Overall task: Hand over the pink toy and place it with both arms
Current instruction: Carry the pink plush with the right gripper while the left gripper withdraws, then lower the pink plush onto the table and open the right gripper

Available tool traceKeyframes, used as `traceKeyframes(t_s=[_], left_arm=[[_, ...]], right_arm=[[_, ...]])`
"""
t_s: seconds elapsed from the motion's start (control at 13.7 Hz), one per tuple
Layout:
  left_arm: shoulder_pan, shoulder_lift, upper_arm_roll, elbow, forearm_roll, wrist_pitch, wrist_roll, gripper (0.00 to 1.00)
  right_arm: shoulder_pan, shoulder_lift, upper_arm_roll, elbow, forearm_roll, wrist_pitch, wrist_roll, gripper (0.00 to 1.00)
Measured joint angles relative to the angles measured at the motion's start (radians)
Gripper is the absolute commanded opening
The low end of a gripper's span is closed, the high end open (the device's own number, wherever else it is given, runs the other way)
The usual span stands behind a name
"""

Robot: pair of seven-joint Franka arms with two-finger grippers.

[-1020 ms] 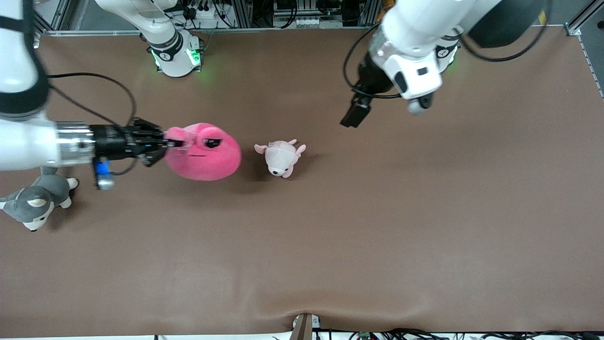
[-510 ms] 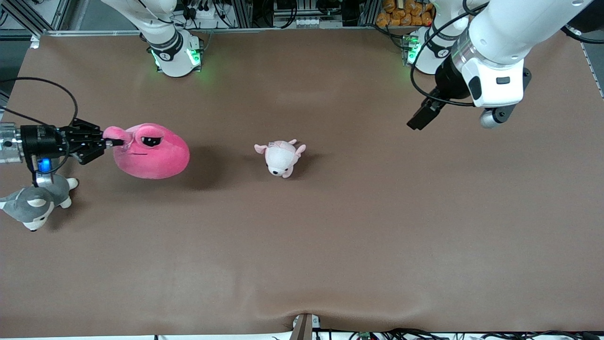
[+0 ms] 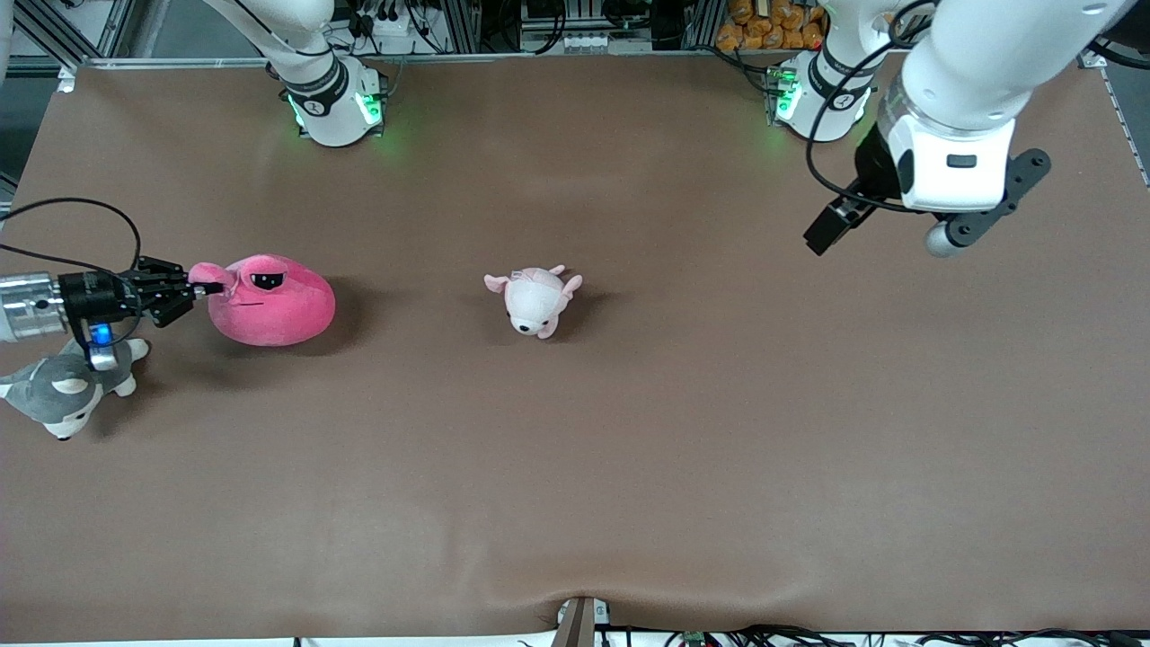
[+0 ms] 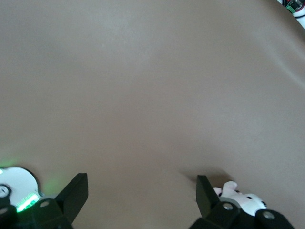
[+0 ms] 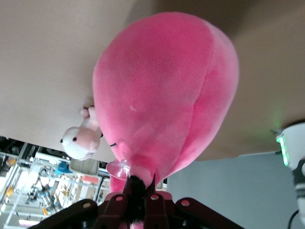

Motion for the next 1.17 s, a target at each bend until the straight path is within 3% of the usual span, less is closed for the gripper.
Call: traceKeyframes(t_s=[0.29,0.51,0.66,0.73,0.95,1.17], left_arm=[[0.006,-0.010,0.026,0.001,0.000,0.000,0.128,1.00],[0.008,-0.062,0.133,0.001,0.000,-0.021,0.428,1.00],[0.012,-0.090,0.181,-0.007,0.000,-0.050,0.581,1.00],[0.013,-0.100,0.198,-0.017,0.000,-0.053,0.641,1.00],[0.011,-0.118,0.271,-0.048,0.000,-0.054,0.825,1.00],[0.031,-0.145,0.333,-0.084,0.000,-0.054,0.982,1.00]], right_arm=[[-0.007,0.094,0.006,0.063,-0.022,0.005,-0.054,0.00],[-0.005,0.121,0.012,0.106,-0.039,0.011,-0.102,0.00],[-0.003,0.131,0.015,0.115,-0.041,0.040,-0.112,0.71],[-0.002,0.133,0.017,0.117,-0.041,0.049,-0.113,1.00],[0.005,0.133,0.022,0.131,-0.051,0.052,-0.116,1.00],[0.016,0.132,0.028,0.202,-0.121,0.053,-0.164,1.00]])
